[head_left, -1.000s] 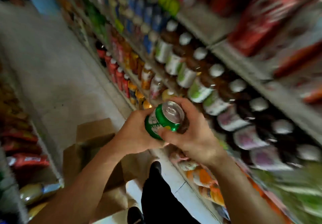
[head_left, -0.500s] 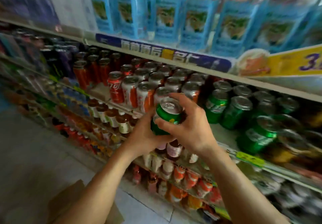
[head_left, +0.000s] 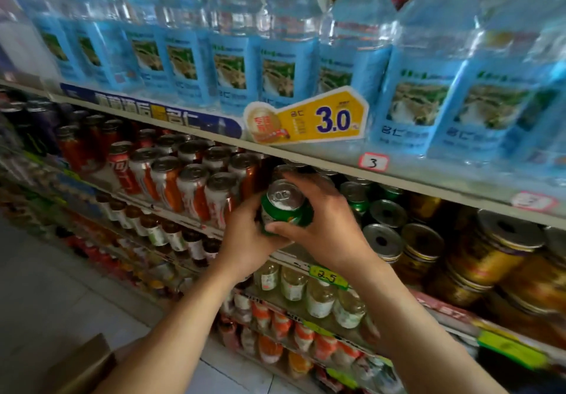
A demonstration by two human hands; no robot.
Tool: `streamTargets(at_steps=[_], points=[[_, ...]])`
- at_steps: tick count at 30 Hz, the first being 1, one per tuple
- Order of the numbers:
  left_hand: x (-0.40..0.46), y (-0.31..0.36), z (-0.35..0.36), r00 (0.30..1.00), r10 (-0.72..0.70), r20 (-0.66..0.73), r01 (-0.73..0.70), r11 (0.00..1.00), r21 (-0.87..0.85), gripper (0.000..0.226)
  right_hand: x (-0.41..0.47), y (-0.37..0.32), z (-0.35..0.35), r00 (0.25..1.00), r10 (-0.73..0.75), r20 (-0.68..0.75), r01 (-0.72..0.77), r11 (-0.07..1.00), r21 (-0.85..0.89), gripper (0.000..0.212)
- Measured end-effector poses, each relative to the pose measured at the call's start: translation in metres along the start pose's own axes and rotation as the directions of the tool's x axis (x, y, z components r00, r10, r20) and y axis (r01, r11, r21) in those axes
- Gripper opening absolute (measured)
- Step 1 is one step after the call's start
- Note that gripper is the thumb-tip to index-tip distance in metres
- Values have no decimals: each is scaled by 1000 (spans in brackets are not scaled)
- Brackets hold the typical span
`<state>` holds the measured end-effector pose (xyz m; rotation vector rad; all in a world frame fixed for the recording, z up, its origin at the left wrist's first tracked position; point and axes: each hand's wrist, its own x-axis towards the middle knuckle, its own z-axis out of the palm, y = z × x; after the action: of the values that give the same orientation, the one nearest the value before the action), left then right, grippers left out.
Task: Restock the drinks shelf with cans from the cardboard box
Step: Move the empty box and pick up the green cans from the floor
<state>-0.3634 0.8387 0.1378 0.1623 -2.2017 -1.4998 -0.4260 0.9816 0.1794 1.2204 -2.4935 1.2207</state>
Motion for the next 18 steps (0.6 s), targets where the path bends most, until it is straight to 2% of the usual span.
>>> streamTargets(at_steps=[5, 11, 18], points=[[7, -23, 11, 998, -24, 64, 27, 999, -47, 63, -1, 16, 1, 998, 50, -26, -51, 998, -35, 83], [15, -33, 16, 994, 31, 109, -31, 1000, 1, 60, -2, 24, 1, 998, 42, -39, -45, 997, -60, 54], [21, -36, 21, 991, 55, 119, -59, 998, 36, 57, 3, 26, 2, 998, 55, -11, -56, 990, -128, 43]])
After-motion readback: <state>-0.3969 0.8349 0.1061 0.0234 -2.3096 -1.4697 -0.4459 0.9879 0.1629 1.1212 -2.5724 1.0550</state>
